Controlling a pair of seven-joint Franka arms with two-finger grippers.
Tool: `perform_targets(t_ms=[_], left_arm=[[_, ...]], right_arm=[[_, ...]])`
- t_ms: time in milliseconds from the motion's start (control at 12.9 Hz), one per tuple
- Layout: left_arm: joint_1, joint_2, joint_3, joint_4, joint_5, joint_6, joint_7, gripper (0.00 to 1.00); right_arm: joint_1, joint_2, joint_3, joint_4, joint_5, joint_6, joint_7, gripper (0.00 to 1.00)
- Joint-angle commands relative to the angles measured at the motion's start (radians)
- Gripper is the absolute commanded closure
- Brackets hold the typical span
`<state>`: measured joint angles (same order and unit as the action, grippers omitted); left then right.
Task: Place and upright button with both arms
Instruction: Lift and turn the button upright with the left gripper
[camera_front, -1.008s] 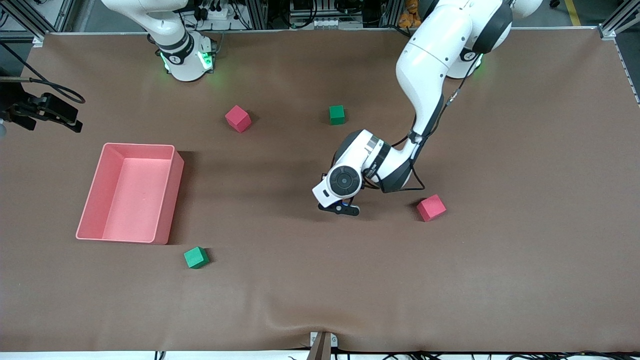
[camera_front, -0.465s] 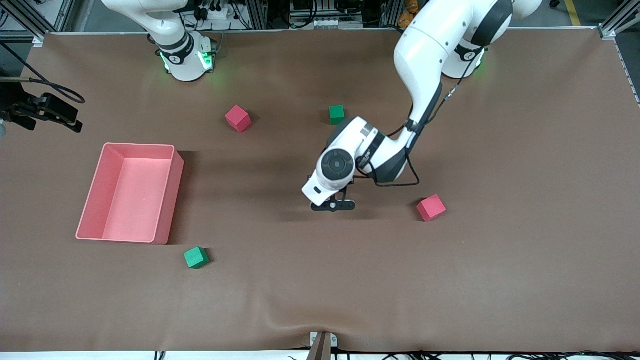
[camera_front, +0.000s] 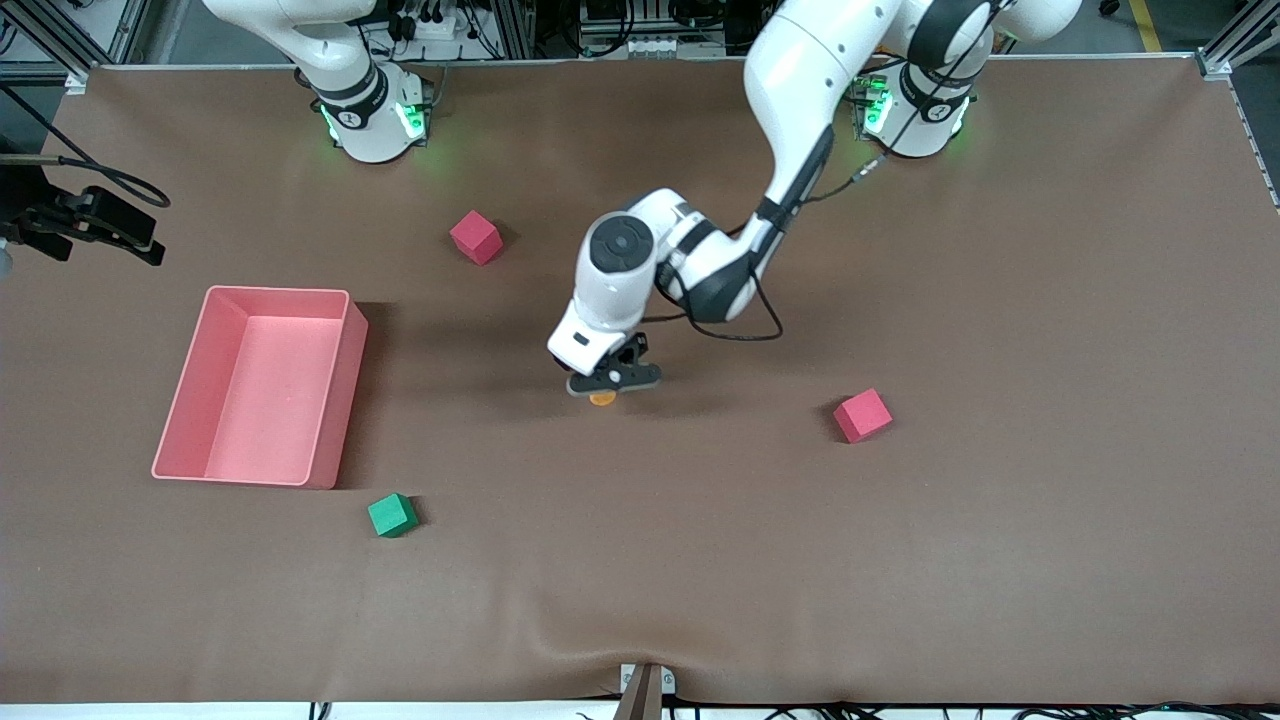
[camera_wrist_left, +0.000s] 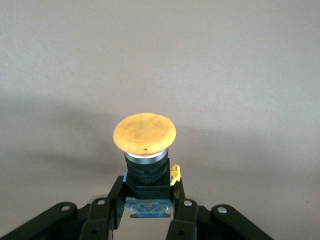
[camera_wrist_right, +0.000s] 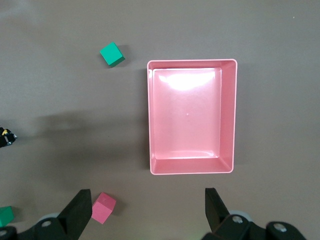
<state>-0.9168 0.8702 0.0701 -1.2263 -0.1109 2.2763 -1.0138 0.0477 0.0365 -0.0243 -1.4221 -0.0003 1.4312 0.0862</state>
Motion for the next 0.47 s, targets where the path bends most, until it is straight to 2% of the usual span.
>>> perform_targets(t_ms=[0, 233, 388], left_arm=[[-0.107, 0.003, 0.071, -0.018, 0.162, 0.019, -0.211, 1.0], [-0.148, 0.035, 0.066, -0.022, 0.458, 0.025, -0.528, 1.0], [-0.186, 0.055, 0.066, -0.022, 0.58, 0.025, -0.671, 1.0]], right_arm=[[-0.017, 0.008, 0.007, 0.017, 0.017, -0.006, -0.014, 0.0], [-0.017, 0.008, 0.007, 0.017, 0.017, -0.008, -0.014, 0.0], [-0.017, 0.008, 0.007, 0.017, 0.017, -0.006, -0.014, 0.0]])
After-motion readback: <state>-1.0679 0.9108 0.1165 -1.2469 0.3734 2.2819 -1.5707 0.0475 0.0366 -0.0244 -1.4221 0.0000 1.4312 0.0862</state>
